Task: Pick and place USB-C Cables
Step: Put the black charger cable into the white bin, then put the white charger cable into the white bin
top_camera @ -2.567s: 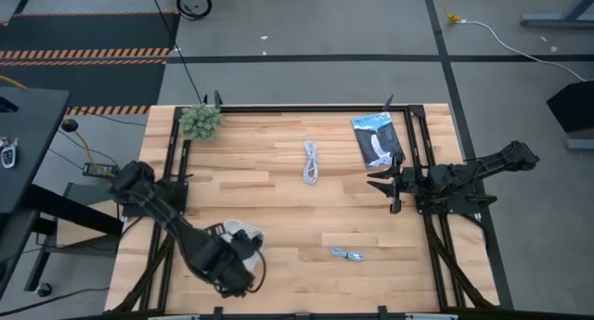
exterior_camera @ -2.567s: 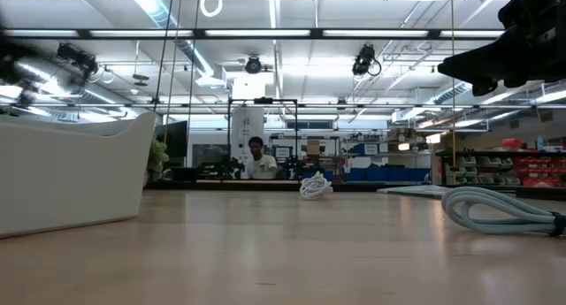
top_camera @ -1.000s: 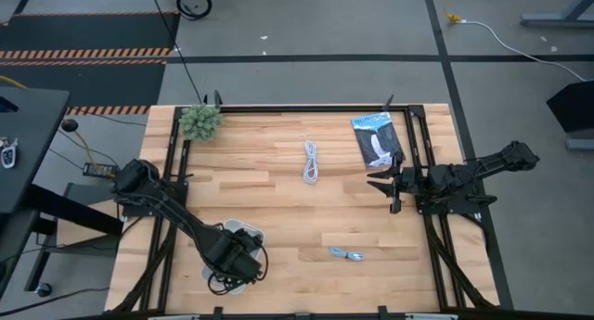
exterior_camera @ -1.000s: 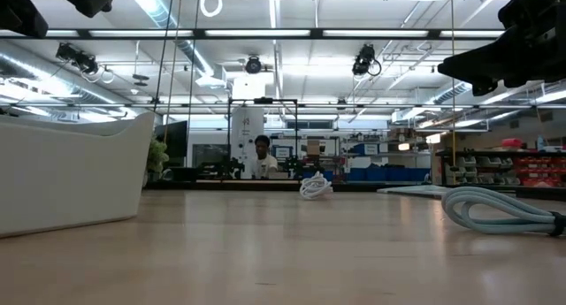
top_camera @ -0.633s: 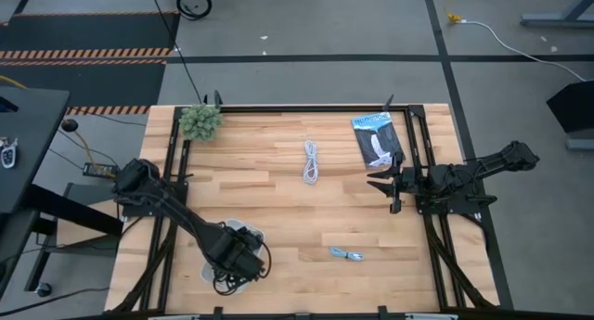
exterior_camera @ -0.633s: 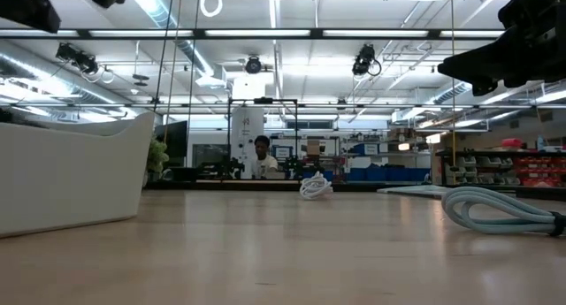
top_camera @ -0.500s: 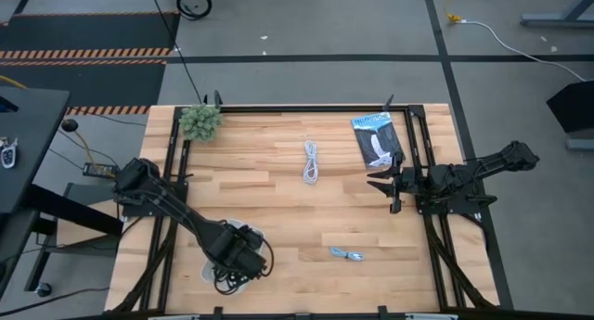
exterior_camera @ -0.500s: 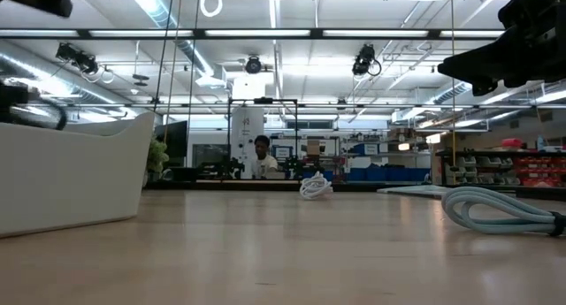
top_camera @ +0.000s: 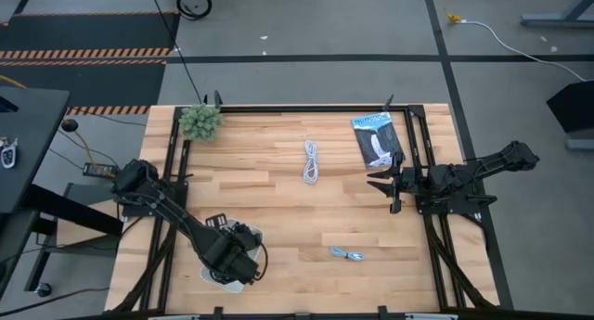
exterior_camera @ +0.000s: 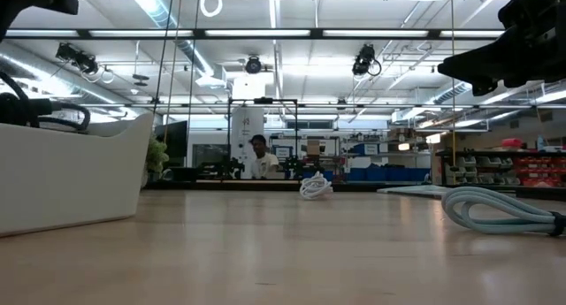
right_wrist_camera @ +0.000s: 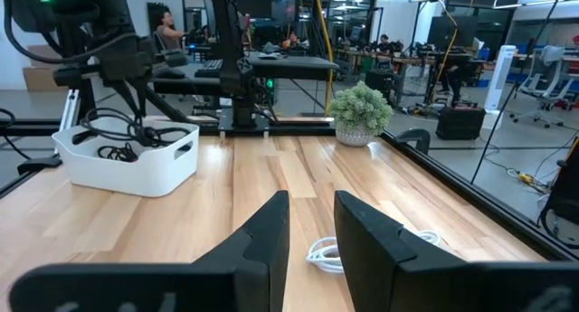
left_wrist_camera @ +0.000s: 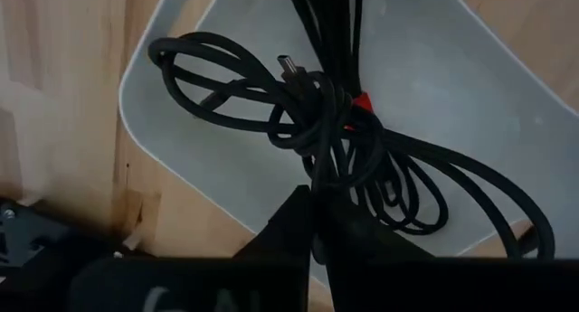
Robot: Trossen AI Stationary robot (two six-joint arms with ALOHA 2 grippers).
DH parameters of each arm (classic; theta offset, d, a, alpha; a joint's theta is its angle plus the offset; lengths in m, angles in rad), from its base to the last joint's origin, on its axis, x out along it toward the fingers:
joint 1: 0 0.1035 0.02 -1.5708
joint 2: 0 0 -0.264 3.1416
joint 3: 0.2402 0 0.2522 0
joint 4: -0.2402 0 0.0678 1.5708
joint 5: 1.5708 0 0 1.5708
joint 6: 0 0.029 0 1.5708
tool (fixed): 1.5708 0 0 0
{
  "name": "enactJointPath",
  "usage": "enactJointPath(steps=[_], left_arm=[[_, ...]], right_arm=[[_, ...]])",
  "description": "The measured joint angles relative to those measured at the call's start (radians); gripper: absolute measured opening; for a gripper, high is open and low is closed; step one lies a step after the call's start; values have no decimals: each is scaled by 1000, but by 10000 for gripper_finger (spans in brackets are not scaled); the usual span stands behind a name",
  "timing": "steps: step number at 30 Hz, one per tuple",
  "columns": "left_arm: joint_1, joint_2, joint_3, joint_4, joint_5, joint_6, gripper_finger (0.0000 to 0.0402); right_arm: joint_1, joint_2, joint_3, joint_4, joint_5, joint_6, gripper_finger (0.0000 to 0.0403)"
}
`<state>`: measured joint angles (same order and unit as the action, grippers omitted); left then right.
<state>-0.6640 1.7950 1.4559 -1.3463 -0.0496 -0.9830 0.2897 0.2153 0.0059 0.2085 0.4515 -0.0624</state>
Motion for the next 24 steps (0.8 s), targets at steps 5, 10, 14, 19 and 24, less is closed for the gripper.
enactJointPath(steps=[5, 10, 14, 19, 24], left_arm=[[-15, -1, -25, 36, -2, -29, 52], [4, -2, -25, 32, 17, -50, 127], [64, -2, -15, 48, 67, -46, 166], [139, -2, 10, 211, -4, 42, 171], [197, 23, 13, 525, -109, 226, 163]], right_arm=[[0, 0, 0, 0, 0, 0, 96], [0, 0, 0, 0, 0, 0, 96], [0, 0, 0, 0, 0, 0, 96], [0, 0, 0, 0, 0, 0, 96], [0, 0, 0, 0, 0, 0, 96]])
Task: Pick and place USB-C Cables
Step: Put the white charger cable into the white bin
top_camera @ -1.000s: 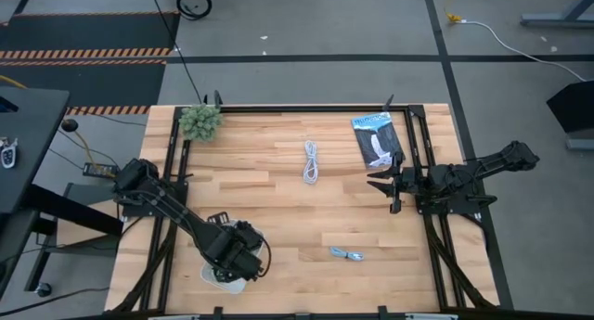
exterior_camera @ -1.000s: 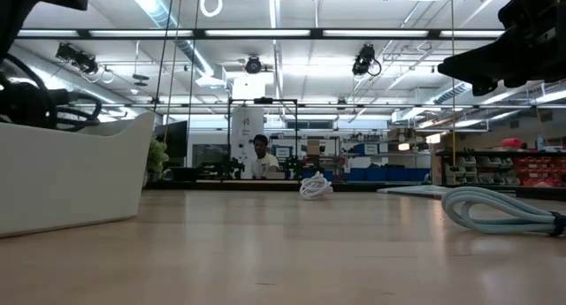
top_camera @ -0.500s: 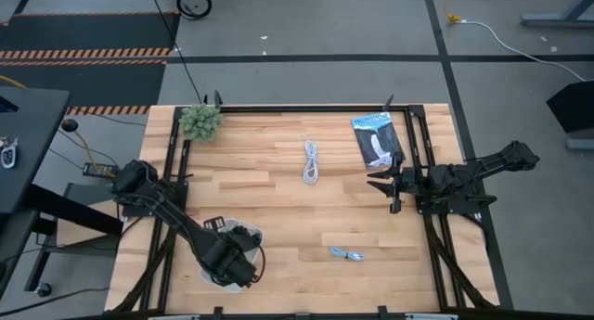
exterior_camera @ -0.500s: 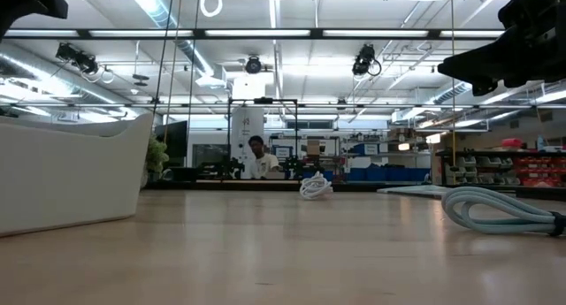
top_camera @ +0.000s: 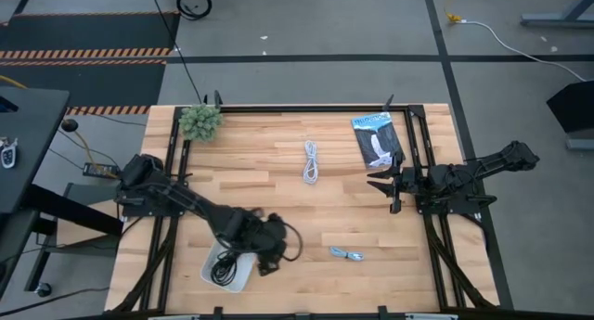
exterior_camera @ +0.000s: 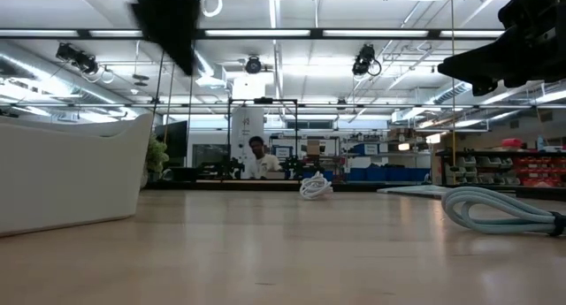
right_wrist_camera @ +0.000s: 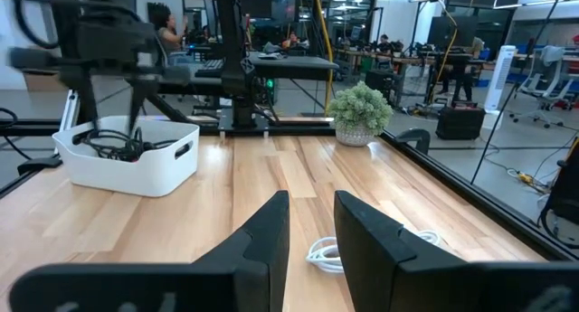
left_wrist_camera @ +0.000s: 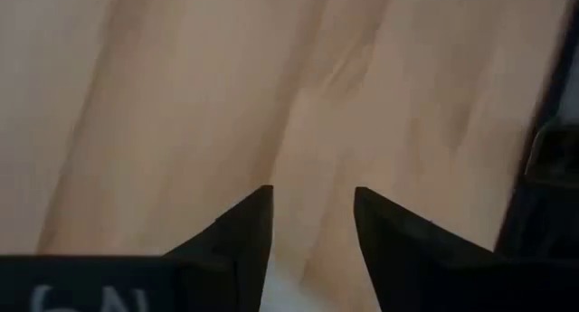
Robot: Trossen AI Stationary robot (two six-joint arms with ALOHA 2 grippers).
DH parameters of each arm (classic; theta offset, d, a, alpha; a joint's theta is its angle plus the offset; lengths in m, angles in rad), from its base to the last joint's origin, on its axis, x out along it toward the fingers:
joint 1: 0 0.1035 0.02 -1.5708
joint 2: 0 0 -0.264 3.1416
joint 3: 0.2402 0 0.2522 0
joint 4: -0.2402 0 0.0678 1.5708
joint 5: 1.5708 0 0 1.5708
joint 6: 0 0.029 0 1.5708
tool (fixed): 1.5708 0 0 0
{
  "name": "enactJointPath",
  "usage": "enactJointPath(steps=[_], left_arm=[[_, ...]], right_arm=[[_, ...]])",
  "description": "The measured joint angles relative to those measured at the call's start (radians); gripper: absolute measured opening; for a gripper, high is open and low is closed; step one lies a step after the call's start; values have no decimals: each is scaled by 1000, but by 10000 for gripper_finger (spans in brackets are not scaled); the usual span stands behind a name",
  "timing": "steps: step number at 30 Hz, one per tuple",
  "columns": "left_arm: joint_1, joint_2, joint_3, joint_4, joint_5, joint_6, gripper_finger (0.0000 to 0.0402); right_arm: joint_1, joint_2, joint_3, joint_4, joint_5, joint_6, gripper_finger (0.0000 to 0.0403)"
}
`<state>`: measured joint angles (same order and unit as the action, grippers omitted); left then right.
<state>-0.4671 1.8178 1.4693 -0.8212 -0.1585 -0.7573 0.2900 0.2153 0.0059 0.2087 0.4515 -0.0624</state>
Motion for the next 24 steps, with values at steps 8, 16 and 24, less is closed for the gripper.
enactJointPath(steps=[8, 16, 24], left_arm=[[85, 166, -3, 276, 115, 177, 163], [159, 239, 75, 352, 43, 314, 163], [256, 274, 128, 281, -225, 441, 163]], right_arm=[[0, 0, 0, 7, 0, 0, 96], [0, 0, 0, 11, 0, 0, 96], [0, 0, 0, 23, 0, 0, 96]])
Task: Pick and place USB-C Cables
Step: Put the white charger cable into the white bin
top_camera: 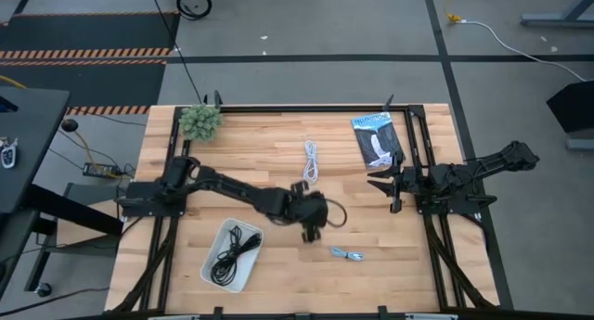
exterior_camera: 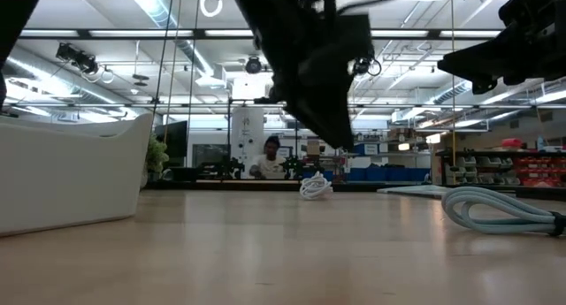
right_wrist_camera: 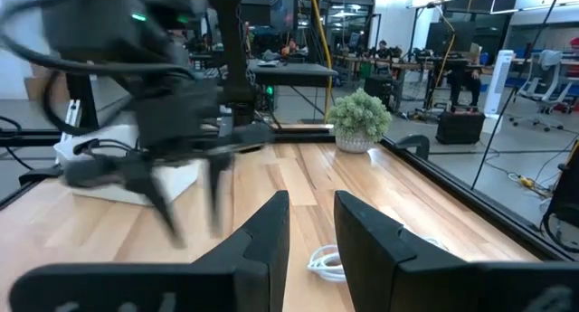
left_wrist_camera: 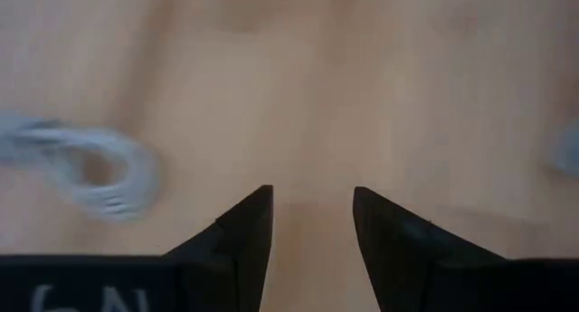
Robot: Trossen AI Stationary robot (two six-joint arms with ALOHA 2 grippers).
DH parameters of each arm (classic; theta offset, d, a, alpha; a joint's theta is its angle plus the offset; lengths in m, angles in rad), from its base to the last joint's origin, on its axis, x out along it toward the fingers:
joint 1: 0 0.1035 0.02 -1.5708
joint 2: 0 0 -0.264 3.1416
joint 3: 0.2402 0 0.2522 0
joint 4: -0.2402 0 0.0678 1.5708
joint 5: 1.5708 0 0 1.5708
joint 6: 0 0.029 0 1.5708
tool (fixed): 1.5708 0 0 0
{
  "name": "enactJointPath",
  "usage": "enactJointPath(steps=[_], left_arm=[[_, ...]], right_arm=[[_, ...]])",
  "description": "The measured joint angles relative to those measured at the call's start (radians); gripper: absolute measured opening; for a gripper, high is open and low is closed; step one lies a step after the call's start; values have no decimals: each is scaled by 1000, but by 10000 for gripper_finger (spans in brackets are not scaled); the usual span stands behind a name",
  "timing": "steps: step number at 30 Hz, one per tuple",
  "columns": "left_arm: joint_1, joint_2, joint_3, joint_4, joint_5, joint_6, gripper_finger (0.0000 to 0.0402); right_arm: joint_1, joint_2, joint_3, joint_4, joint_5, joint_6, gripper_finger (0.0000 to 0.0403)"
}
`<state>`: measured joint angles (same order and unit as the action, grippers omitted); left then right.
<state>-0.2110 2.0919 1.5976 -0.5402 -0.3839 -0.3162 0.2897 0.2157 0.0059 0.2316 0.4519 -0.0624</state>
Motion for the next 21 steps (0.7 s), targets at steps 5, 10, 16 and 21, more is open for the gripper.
enactJointPath(steps=[5, 10, 16, 21], left_arm=[[75, 20, -2, 6, -48, 68, 166], [136, 69, -2, 16, -38, 55, 207], [190, 121, -2, 28, -20, 48, 276], [212, 137, 1, 38, -29, 120, 288]], right_arm=[[0, 0, 0, 4, 0, 0, 96], [0, 3, 0, 17, 0, 0, 96], [0, 8, 0, 27, 0, 0, 96], [0, 8, 0, 29, 0, 0, 96]])
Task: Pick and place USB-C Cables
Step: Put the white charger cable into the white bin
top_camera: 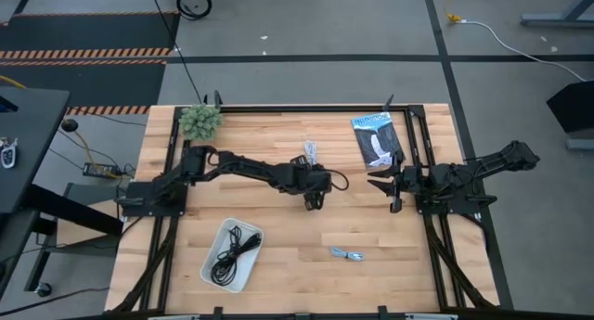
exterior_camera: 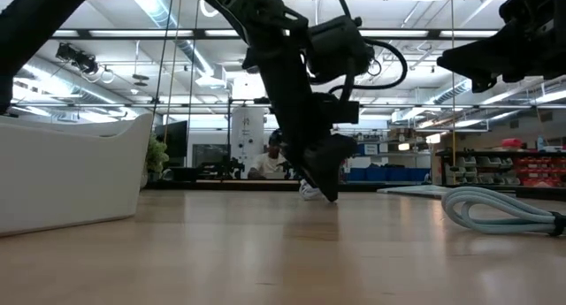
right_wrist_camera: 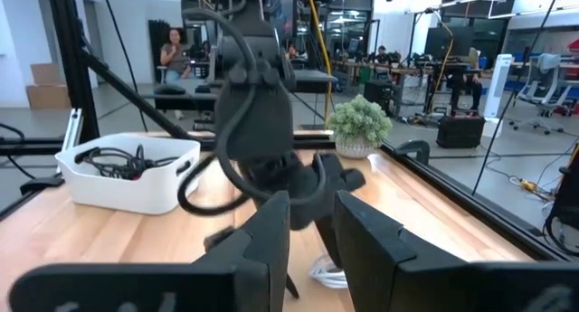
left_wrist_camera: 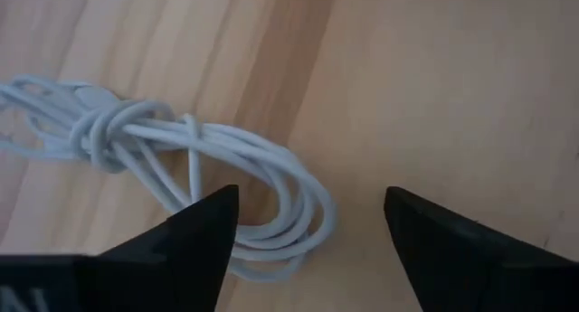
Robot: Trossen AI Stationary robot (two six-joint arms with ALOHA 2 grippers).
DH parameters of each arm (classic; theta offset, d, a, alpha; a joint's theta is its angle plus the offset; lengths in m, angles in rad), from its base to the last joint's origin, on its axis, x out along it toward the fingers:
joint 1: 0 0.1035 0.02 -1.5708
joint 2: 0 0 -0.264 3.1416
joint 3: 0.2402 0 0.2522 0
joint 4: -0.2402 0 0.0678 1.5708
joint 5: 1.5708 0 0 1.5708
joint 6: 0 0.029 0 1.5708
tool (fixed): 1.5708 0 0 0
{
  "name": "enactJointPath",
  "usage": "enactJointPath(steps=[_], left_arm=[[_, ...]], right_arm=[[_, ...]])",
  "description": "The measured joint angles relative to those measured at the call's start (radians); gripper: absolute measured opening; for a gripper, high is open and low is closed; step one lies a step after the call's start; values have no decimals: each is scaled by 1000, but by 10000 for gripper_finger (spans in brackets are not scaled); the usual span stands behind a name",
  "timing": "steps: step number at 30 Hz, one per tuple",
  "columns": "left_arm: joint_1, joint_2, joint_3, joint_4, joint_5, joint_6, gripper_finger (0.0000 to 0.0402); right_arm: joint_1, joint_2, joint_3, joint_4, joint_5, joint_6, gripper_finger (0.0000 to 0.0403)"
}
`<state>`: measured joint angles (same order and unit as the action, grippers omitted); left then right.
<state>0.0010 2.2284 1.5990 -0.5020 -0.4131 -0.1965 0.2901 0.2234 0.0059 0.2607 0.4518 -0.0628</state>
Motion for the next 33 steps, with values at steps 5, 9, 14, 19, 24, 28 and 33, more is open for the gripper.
enactJointPath(steps=[5, 9, 14, 19, 24, 28, 33], left_arm=[[15, 5, 1, 5, 28, 1, 256], [16, 7, 0, 6, 42, -2, 197], [18, 8, -1, 3, 54, 1, 106], [19, -3, 12, -55, 53, 42, 23], [6, -4, 142, -285, 63, 61, 17], [-41, -7, 308, -499, 61, 60, 14], [-146, -10, 528, -762, 109, 51, 14]], right_arm=[[0, 0, 0, 0, 0, 0, 96], [0, 0, 0, 0, 0, 0, 96], [0, 0, 0, 0, 0, 0, 96], [0, 0, 0, 0, 0, 0, 96], [0, 0, 0, 0, 0, 0, 96], [0, 0, 0, 0, 0, 0, 96], [0, 0, 0, 0, 0, 0, 96]])
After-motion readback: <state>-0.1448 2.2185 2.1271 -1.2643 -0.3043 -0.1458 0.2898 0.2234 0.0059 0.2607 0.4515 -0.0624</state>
